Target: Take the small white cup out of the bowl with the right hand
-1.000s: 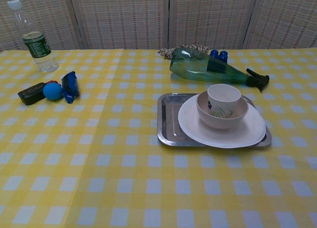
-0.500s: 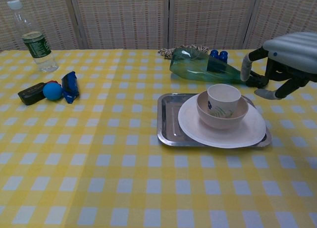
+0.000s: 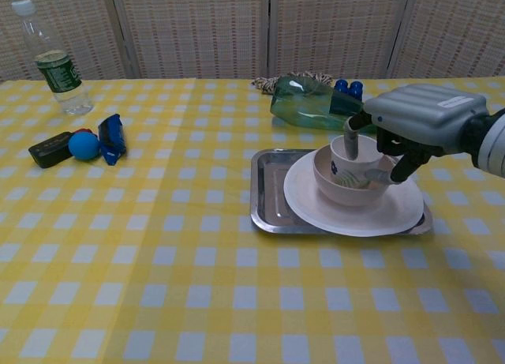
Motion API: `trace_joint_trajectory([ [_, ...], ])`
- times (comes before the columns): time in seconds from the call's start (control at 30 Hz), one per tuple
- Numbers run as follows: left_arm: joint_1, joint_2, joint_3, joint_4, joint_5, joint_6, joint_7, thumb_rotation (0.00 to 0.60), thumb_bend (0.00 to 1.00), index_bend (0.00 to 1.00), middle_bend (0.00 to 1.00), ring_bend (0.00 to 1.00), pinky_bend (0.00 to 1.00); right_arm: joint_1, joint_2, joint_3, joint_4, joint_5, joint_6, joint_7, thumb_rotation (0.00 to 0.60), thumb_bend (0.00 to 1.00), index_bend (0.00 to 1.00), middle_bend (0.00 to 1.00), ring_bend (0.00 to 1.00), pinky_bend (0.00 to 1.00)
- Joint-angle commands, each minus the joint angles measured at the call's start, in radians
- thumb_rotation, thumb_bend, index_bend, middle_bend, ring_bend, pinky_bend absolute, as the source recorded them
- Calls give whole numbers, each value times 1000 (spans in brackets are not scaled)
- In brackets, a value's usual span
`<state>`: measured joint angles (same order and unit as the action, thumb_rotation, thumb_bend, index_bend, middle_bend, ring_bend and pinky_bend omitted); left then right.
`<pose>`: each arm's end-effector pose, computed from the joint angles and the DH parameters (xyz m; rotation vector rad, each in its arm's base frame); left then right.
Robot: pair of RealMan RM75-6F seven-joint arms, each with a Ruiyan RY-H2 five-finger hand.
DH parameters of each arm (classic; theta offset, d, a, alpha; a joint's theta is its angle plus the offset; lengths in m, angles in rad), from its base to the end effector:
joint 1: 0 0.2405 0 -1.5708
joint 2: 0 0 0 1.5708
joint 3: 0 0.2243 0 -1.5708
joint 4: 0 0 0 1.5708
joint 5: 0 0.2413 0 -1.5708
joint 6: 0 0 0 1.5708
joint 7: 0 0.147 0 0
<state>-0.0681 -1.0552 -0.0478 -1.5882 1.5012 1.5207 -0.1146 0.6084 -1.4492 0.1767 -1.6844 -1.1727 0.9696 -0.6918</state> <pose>-0.3078 0.1795 0.1439 -1.3428 -0.9039 -0.9411 -0.1251 -0.2914 -0.0318 1.9711 -0.6977 0.7573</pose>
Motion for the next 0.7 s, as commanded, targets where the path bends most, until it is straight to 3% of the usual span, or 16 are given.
trace_joint_trajectory([
  [0.03, 1, 2, 0, -1, 2, 3, -2, 600, 294, 382, 455, 328, 463, 15, -13, -9, 13, 34, 2, -27, 600, 322, 464, 1000, 1000, 1000],
  [0.23, 4, 5, 1, -3, 4, 5, -5, 600, 293, 382, 456, 328, 463, 42, -36, -17, 17, 74, 18, -71, 600, 447, 649, 1000, 1000, 1000],
  [0.33, 5, 6, 0, -3, 2, 5, -10, 600, 293, 382, 456, 328, 463, 50, -28, -24, -15, 86, 32, -95, 600, 459, 713, 1000, 1000, 1000],
  [0.7, 9, 8, -6, 2, -12, 8, -12, 600, 293, 382, 456, 328, 463, 70, 37, -42, -256, -7, 135, -205, 600, 459, 731, 1000, 1000, 1000],
])
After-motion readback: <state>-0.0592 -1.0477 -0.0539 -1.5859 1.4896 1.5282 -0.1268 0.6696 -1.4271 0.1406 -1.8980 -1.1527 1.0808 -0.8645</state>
